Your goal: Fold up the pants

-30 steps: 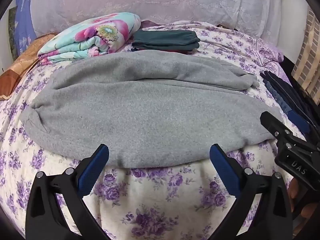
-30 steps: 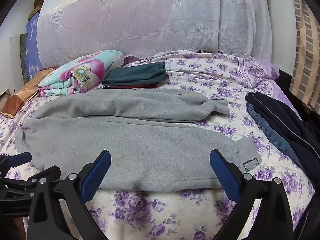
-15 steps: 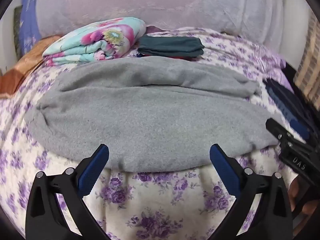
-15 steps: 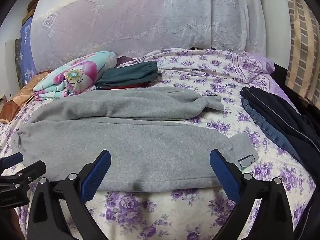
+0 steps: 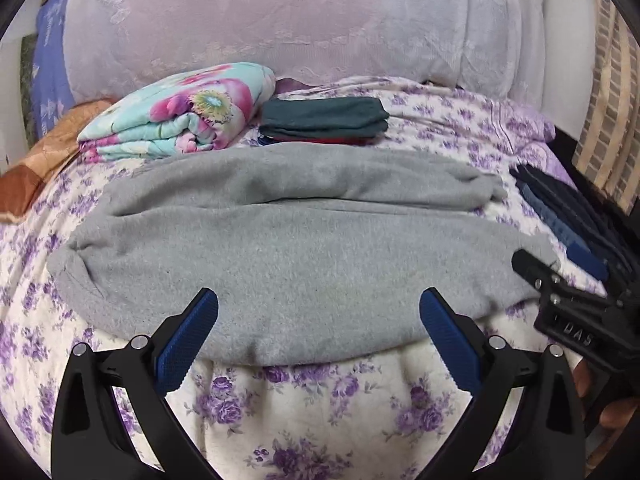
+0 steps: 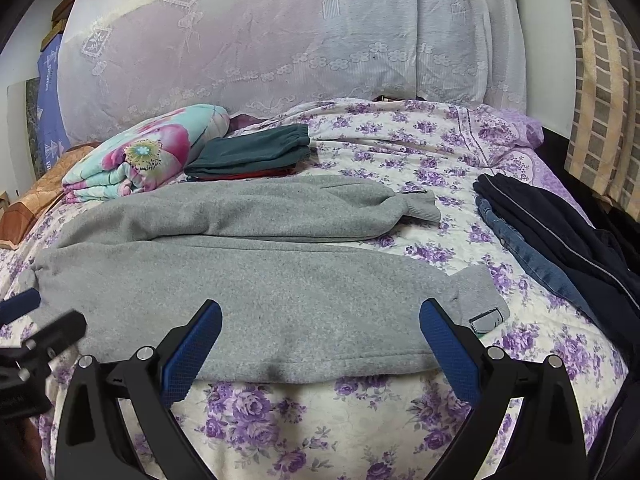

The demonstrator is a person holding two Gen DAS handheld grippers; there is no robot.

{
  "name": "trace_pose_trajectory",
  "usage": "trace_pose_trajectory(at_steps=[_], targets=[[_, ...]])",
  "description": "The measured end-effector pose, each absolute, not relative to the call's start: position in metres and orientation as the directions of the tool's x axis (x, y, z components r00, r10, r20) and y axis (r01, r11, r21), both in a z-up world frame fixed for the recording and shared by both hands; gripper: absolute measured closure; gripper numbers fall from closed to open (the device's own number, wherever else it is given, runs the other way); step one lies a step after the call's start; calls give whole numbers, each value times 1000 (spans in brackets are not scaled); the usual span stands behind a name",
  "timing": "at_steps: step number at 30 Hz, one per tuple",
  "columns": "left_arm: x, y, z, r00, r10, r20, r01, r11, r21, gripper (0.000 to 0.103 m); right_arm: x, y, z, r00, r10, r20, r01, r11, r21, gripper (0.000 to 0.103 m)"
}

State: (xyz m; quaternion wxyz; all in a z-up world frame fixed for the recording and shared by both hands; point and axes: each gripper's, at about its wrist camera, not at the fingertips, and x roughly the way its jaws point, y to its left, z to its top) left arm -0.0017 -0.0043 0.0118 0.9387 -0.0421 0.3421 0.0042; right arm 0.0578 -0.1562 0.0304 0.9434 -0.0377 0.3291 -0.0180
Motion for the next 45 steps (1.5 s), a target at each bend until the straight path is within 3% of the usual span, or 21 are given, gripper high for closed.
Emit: trace_pose_trajectory(at_steps=[3,13,22,45], targets=[[1,5,10,759,-24,-651,-81,988,-131,4,57,-155,29,781,-54,-622,6,997,-80,3],[8,16,-2,700,5,-714,-108,989,-99,4,57,-146,27,779,-58,-625,-9,995,-103,3],[6,17,9,737,30,-675,-116,990,-82,4,58,-143,31,783,-59,-619,-18,993,-118,3],[9,22,7,723,12,-690,-119,987,-107,4,60,-145,29,779,-60,-625,-15,993,-114,3]])
